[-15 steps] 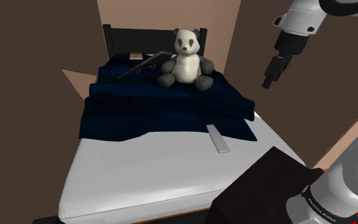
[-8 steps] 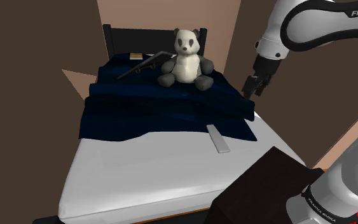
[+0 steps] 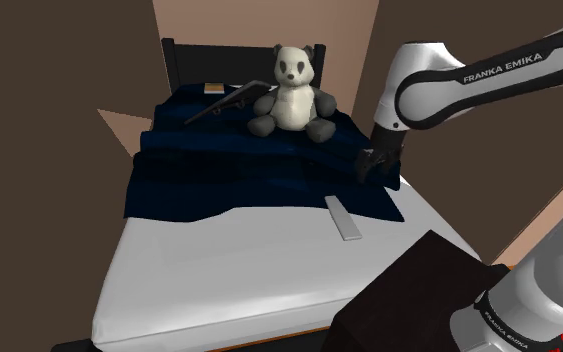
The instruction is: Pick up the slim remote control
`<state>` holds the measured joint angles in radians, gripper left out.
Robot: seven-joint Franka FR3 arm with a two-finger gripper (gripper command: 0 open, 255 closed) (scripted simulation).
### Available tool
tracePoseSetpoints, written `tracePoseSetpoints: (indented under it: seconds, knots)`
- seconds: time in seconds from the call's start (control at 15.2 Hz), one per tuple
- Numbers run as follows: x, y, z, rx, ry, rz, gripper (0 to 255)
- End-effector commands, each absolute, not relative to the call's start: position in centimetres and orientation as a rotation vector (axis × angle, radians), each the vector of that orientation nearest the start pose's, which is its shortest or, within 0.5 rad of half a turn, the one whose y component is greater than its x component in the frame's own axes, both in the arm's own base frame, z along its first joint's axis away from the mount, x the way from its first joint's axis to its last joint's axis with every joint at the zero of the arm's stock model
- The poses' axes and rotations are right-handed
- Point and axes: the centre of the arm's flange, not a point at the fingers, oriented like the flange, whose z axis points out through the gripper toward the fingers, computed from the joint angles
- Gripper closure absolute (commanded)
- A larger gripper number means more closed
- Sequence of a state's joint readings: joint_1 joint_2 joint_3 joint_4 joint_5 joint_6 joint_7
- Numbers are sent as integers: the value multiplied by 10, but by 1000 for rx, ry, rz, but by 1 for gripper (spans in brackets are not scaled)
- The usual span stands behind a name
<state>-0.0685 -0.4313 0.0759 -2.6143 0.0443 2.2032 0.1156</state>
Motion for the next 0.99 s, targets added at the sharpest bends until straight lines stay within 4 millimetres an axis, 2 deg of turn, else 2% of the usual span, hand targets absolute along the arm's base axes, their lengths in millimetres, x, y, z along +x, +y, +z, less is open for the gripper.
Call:
tracePoseSetpoints:
  seconds: [0.0, 0.79, 0.92]
  knots:
    - [407, 3, 371, -3124, 286, -27, 0]
    - [469, -13, 225, -3077, 661, 12, 0]
    - [474, -15, 208, -3071, 691, 15, 0]
